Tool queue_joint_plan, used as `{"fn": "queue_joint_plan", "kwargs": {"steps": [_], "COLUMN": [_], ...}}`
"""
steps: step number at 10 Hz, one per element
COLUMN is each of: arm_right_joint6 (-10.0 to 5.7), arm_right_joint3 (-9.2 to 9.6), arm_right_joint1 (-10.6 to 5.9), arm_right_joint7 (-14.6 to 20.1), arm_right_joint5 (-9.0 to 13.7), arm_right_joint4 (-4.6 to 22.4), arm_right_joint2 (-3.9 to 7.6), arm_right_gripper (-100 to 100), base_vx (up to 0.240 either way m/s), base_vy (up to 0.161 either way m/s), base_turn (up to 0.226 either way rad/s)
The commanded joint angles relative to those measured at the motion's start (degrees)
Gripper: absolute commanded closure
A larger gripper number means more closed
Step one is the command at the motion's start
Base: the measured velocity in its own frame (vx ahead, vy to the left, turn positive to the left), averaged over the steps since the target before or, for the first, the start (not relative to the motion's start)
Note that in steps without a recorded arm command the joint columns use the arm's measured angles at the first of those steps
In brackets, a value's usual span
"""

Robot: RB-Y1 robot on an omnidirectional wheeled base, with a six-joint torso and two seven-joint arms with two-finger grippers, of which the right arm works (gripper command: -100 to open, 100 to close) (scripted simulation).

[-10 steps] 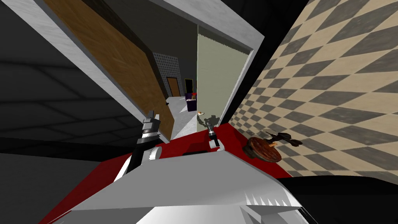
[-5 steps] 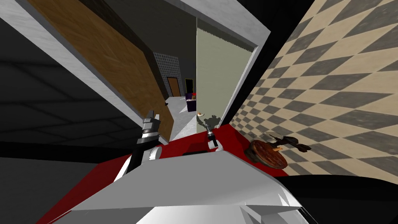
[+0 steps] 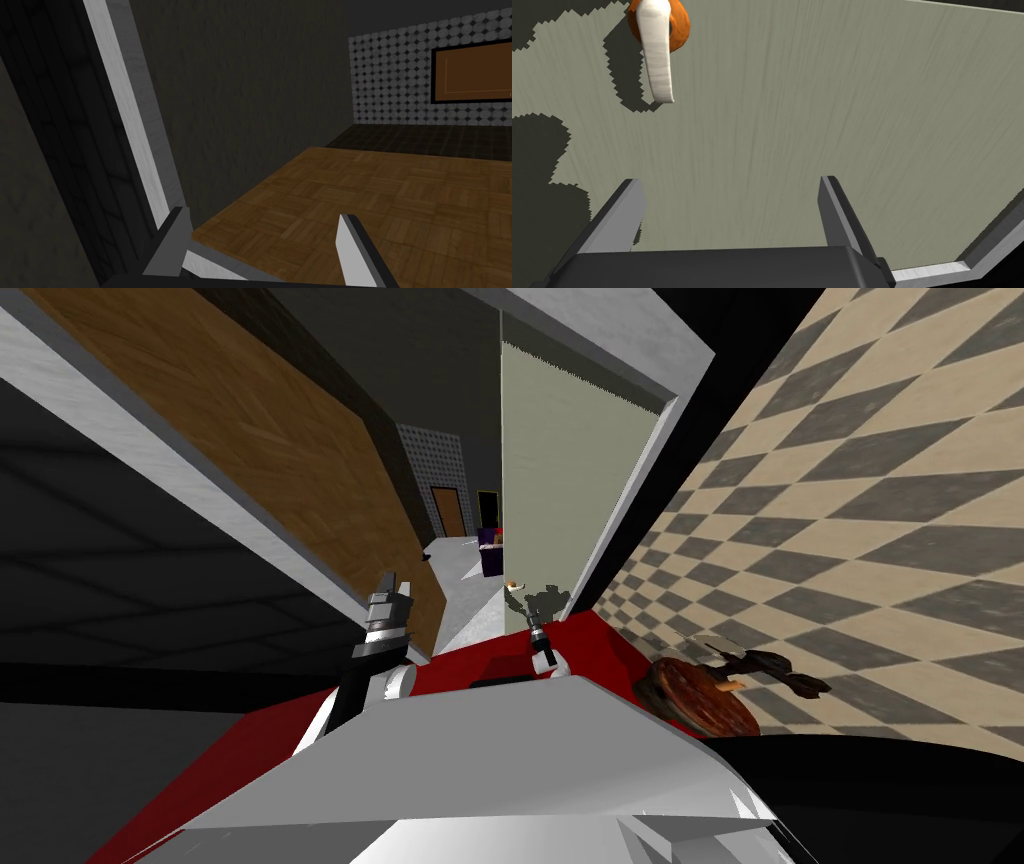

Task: Push the door open

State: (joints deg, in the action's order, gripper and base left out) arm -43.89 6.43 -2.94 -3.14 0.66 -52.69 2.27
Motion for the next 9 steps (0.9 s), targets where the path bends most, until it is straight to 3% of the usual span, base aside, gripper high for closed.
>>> {"fn": "queue_joint_plan", "kwargs": {"steps": [1, 5, 9], "arm_right_joint6": [-0.10, -0.48, -0.98], "arm_right_joint3": [0.23, 0.68, 1.28], "arm_right_joint1": [-0.55, -2.15, -4.27], "arm_right_joint7": [0.07, 0.22, 0.41], "arm_right_joint5": [0.13, 0.47, 0.91], "arm_right_joint4": [1.70, 6.10, 11.93], "arm_right_joint2": [-0.39, -1.38, -3.13], "arm_right_gripper": [-100, -100, -100], "base_vx": [0.086, 0.082, 0.104], "base_vy": [-0.055, -0.047, -0.061], "base_turn": [0.015, 0.019, 0.026]}}
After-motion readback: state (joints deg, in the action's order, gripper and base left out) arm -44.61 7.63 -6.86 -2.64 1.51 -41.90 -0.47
